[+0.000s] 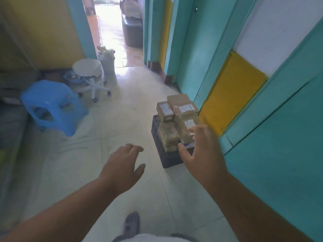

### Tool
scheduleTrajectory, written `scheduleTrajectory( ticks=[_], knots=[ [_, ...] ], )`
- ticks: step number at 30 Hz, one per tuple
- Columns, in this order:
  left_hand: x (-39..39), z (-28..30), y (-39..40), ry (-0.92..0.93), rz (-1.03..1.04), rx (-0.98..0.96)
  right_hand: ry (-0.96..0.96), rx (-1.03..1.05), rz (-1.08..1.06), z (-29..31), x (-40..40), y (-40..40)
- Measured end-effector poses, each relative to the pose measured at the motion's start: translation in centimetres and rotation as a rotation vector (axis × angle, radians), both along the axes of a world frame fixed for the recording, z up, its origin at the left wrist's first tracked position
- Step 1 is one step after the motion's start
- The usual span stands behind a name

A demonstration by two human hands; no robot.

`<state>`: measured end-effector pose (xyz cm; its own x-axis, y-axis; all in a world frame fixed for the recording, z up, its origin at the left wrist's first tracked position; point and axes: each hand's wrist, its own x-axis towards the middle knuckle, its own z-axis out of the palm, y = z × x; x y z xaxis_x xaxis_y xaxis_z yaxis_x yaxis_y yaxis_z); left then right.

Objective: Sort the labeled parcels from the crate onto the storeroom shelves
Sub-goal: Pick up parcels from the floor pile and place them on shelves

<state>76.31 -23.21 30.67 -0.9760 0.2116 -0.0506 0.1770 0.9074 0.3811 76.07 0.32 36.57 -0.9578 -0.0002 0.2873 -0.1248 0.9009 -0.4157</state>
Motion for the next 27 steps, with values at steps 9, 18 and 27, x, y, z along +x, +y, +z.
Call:
scheduleTrajectory(
  ticks=[9,18,27],
  knots=[
    [-23.3,-1.4,5.7,-0.056,-0.261,-0.077,-0.012,0.074,-0.215,-2.4,-17.3,4.4],
    [-43.2,-1.6,5.5,-0.1,-0.35,-0.166,-0.078,0.061,-0.223,-4.0,-37.8,4.7],
    [-66.4,-8.6,7.3,-0.252,-0.671,-0.206,-0.129,0.01,-0.481,-10.3,-52.8,2.2]
  ],
)
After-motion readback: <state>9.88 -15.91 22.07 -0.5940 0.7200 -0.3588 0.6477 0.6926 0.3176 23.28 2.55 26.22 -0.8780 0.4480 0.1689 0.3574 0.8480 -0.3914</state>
